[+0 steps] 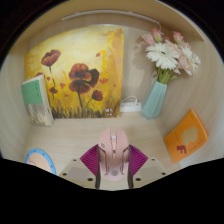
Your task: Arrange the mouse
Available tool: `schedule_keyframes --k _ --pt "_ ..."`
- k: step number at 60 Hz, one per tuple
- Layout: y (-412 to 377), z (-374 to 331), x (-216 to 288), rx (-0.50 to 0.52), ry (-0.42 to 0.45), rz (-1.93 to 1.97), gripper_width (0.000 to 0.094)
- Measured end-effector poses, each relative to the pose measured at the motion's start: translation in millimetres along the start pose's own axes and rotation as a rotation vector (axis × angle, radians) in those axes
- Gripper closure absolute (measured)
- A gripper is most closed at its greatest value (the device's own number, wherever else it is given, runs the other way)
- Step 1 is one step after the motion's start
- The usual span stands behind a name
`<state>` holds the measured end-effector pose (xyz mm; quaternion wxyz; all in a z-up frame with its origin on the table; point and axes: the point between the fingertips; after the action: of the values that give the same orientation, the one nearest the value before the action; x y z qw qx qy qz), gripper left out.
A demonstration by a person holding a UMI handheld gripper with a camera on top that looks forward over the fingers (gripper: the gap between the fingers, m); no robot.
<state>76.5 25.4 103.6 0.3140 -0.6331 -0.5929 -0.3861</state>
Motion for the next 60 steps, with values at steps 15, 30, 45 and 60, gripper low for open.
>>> schedule_keyframes --k 15,30,45,60 --pt "-149 -94 128 0.094 0.236 0.026 0.0563" --pt "-294 -98 39 0.227 0.125 -0.028 0.0566" --pt "-310 -61 -100 0.187 -0.096 -0.085 0.0567" --pt "-306 -56 -149 0.146 -0.173 -0.062 0.056"
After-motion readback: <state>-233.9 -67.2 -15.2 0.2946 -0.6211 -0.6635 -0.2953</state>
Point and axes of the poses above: the point between the fingertips, and its own axes, seen from behind it with the camera up: y to the right, x up, z forward, the way the camera looks, and after that the axes turned 13 degrees about y, right-handed
